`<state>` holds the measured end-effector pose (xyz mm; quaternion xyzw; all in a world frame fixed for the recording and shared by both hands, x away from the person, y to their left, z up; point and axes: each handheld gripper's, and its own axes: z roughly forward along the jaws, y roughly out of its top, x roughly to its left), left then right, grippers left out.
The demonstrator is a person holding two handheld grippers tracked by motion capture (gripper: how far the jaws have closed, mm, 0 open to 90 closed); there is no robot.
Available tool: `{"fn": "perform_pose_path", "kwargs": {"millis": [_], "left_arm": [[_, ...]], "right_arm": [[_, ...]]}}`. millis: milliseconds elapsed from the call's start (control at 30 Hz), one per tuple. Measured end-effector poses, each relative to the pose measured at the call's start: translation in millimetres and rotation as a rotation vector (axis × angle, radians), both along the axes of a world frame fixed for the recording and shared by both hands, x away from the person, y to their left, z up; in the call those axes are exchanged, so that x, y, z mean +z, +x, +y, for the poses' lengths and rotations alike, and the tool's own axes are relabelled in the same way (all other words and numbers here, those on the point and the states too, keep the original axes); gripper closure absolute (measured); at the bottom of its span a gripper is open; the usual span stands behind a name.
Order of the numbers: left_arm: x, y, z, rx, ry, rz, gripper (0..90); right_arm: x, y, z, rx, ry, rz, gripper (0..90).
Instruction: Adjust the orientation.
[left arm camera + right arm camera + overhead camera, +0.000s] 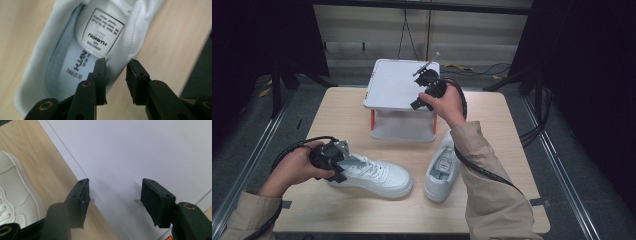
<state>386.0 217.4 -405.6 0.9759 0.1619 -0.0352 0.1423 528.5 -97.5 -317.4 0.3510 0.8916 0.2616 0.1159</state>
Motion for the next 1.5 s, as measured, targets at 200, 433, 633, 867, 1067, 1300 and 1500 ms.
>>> {"fn": "perform_pose_path", "kwargs": {"millis": [200, 433, 633, 867, 1067, 1300, 1500], "left_arm": [[10.5, -0.6, 0.1, 0.026, -0.031, -0.011, 65.7], [40.2, 12.5, -4.9, 0.019, -0.009, -0.079, 55.5], [24.7, 38.0, -13.2, -0.048, 0.061, -0.149, 45.9], [-13.7, 57.0, -17.1, -0.02, 0.077, -0.059, 56.2], [-13.6, 56.8, -23.3, 0.101, 0.134, -0.057, 70.5], [-3.1, 54.9, -17.7, 0.3, 0.112, 0.019, 77.2], [-3.6, 49.8, -11.1, 0.423, 0.073, 0.08, 78.8]], "right_arm": [[-0.5, -1.1, 0.7, 0.006, -0.017, -0.012, 38.7], [-0.5, -1.8, 1.4, 0.008, -0.023, -0.011, 38.8], [-0.3, -0.5, -0.6, 0.003, -0.003, 0.0, 39.9], [0.6, 0.9, -0.2, 0.003, -0.008, 0.011, 40.0], [0.5, 1.6, 0.5, 0.003, -0.008, 0.014, 39.1], [0.3, 2.1, 2.0, 0.008, -0.016, 0.009, 37.8], [-0.3, 1.6, 1.2, 0.01, -0.009, 0.003, 38.0]]}}
